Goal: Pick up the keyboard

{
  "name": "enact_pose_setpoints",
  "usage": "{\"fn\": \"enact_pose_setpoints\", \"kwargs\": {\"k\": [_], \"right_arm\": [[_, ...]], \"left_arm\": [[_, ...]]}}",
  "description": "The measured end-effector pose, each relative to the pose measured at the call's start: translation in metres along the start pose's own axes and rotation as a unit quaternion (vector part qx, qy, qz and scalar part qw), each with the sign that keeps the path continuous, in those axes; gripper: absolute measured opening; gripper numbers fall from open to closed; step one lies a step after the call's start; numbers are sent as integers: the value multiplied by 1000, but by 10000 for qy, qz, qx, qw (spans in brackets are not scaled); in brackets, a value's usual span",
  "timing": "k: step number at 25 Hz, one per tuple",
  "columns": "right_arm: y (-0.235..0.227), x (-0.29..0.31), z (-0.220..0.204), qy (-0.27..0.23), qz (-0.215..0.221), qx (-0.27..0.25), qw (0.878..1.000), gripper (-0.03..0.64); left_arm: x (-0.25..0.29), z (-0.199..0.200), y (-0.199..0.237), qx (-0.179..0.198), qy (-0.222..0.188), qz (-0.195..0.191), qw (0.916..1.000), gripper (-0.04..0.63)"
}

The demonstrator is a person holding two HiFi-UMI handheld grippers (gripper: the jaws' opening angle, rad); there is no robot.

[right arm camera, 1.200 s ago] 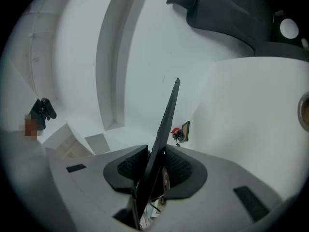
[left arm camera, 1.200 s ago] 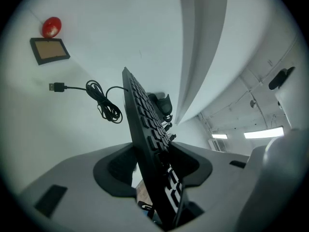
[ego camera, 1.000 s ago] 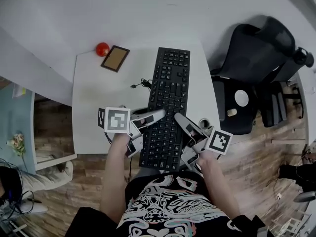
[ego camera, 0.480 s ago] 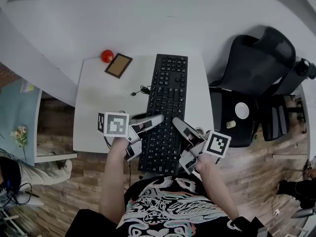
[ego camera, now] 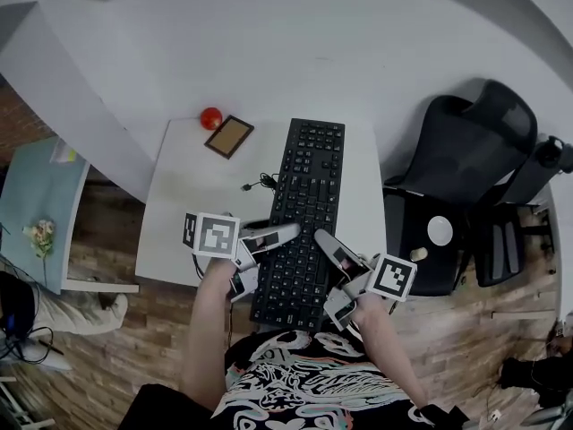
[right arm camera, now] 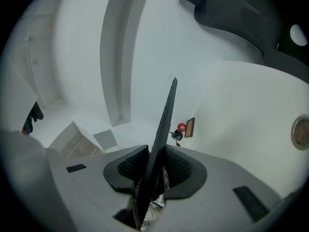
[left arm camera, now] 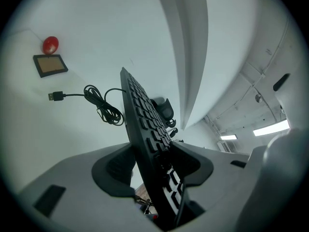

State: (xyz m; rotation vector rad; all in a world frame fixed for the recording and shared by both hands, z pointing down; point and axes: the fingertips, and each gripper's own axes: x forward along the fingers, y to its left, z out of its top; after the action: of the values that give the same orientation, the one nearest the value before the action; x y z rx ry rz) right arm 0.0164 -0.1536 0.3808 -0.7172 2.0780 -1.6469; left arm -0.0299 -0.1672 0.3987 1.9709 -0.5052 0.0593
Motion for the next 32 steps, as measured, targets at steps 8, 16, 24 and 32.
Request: {"fn": "enact_pose_setpoints", "kwargs": {"k": [8, 16, 24, 32], "right_arm": [[9, 2, 0, -150, 71, -84, 9998, 120], [10, -2, 0, -227, 111, -73, 9997, 118], [9, -6, -2, -295, 137, 15, 9995, 117], [8, -5, -3, -260, 153, 86, 9995, 117]], "left_arm": [[-7, 8, -8, 222, -21, -12, 9998, 213], [-4, 6, -11, 255, 23, -35, 9997, 213], [-5, 4, -13, 296, 83, 32, 9995, 213], [-5, 4, -13, 288, 90, 79, 9995, 213]]}}
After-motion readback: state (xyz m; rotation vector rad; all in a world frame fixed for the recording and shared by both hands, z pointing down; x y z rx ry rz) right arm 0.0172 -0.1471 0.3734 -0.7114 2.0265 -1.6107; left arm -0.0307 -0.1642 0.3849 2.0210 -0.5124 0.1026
